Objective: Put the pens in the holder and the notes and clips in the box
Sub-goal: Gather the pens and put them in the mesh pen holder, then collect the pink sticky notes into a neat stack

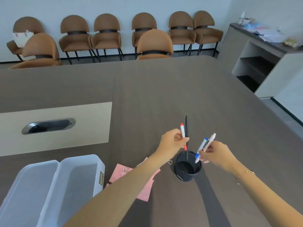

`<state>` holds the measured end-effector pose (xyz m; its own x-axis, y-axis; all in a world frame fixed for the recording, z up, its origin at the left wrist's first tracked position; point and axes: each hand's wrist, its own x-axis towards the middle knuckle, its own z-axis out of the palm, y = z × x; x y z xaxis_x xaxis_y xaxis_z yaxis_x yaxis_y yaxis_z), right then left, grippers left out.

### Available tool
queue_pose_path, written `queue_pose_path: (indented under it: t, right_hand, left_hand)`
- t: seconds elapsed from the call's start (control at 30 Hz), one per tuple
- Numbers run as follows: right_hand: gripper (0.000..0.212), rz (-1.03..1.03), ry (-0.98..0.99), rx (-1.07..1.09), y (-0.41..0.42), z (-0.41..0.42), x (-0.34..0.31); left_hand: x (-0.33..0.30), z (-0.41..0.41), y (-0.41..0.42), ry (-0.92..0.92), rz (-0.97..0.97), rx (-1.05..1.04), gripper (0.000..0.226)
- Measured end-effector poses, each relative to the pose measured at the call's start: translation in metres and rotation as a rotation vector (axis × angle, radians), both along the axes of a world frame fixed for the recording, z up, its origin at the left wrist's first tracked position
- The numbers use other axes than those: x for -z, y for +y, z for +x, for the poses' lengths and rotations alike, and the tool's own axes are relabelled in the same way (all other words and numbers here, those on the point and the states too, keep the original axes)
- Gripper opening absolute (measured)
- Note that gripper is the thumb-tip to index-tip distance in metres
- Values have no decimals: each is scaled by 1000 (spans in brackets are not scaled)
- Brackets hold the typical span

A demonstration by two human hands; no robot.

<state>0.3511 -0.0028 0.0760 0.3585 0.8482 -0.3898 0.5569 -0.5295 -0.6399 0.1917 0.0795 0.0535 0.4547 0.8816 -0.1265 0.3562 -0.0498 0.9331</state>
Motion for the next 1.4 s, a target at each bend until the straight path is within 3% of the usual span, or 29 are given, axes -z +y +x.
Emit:
queue_pose_path:
  t: [0.23,0.57,0.83,0.97,1.1,1.23,1.4]
  right_hand:
    - [14,-134,-102,-148,6,-7,33]
    - [9,-117,-133,-154,3,-5,52]
    - [17,118,-194,-170,-20,-34,34]
    - [10,108,-131,-357,-20,-79,50]
    - [17,54,-96,-374,4,-117,103]
    - [30,-30,-122,-309,36,-143,133]
    - [46,-122,-269,-304,55,-161,145]
  left_hand:
    - [46,8,-15,132,-47,48,6]
    - [62,7,-10,171,-45,19,22]
    - [48,-49,13,135,-121,-320,9]
    - [70,-118,24,356,-131,-454,23]
    - [100,-161,20,632,-222,-422,44]
    - [119,-180,10,844,-126,-282,38]
    - [125,-184,10,957,-174,-275,35]
